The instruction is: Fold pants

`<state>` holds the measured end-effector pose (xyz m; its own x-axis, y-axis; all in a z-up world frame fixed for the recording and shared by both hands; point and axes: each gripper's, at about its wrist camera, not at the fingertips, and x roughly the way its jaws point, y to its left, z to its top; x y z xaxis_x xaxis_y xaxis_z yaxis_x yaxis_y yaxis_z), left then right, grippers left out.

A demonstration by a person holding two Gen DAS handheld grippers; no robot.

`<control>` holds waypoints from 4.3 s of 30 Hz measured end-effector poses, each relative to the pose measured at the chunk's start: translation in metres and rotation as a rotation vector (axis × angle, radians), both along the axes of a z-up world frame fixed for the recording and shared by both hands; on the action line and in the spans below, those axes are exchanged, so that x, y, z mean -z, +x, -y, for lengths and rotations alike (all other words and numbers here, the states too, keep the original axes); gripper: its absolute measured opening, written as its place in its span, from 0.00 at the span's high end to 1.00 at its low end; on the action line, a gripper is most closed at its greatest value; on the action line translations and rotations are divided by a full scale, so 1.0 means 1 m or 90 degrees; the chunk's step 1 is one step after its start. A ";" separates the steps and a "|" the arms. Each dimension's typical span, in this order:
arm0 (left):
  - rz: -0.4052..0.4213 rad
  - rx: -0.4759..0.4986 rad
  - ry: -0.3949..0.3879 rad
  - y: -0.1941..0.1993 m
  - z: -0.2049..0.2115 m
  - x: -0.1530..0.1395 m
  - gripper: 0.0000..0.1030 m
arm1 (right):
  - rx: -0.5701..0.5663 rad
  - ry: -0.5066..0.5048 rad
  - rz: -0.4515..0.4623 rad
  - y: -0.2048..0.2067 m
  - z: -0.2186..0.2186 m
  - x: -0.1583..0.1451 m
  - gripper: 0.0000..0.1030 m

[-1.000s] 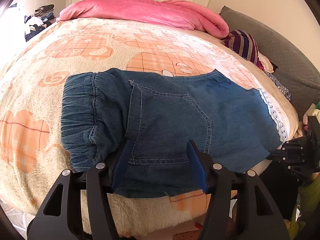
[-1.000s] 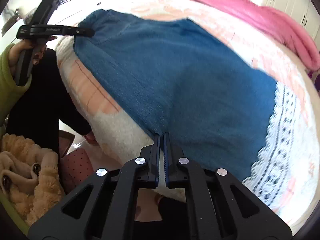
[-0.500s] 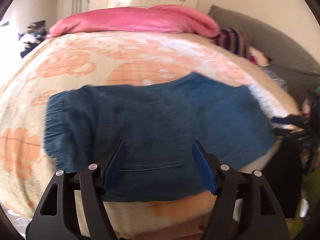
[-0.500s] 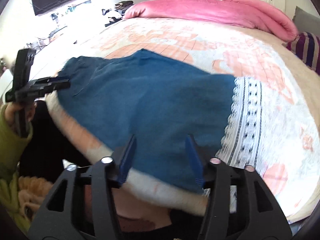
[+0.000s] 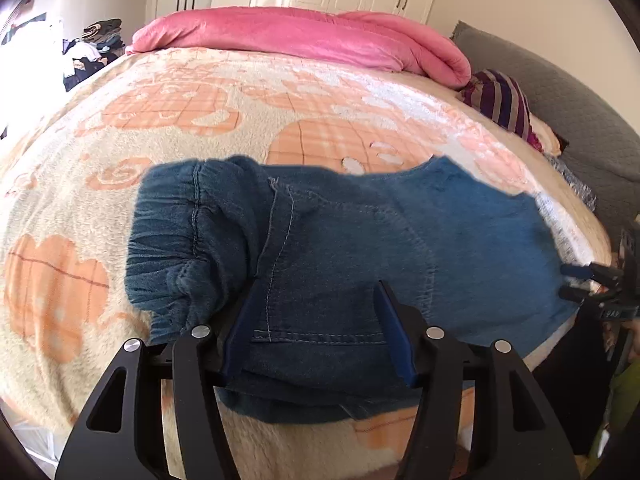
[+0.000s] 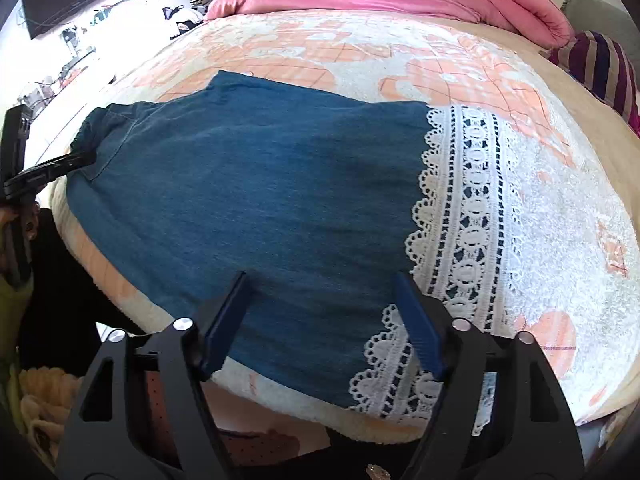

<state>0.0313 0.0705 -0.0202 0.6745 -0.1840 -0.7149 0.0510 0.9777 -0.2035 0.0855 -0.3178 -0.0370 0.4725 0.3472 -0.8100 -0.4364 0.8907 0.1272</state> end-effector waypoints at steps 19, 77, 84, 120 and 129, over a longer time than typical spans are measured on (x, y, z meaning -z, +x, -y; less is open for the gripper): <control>-0.096 0.228 0.013 0.174 0.121 0.013 0.23 | 0.026 0.083 0.008 0.014 0.018 0.003 0.23; -0.007 0.161 -0.043 0.182 0.095 0.009 0.69 | 0.222 0.219 0.048 0.090 0.136 -0.034 0.47; 0.038 0.153 -0.037 0.138 0.083 -0.020 0.56 | 0.208 0.231 0.010 0.018 0.131 -0.021 0.45; -0.003 0.065 0.051 0.034 0.040 0.020 0.41 | 0.168 0.036 -0.012 -0.014 0.081 -0.002 0.79; 0.004 0.069 0.059 0.033 0.040 0.021 0.40 | 0.213 0.057 -0.029 -0.021 0.098 0.001 0.55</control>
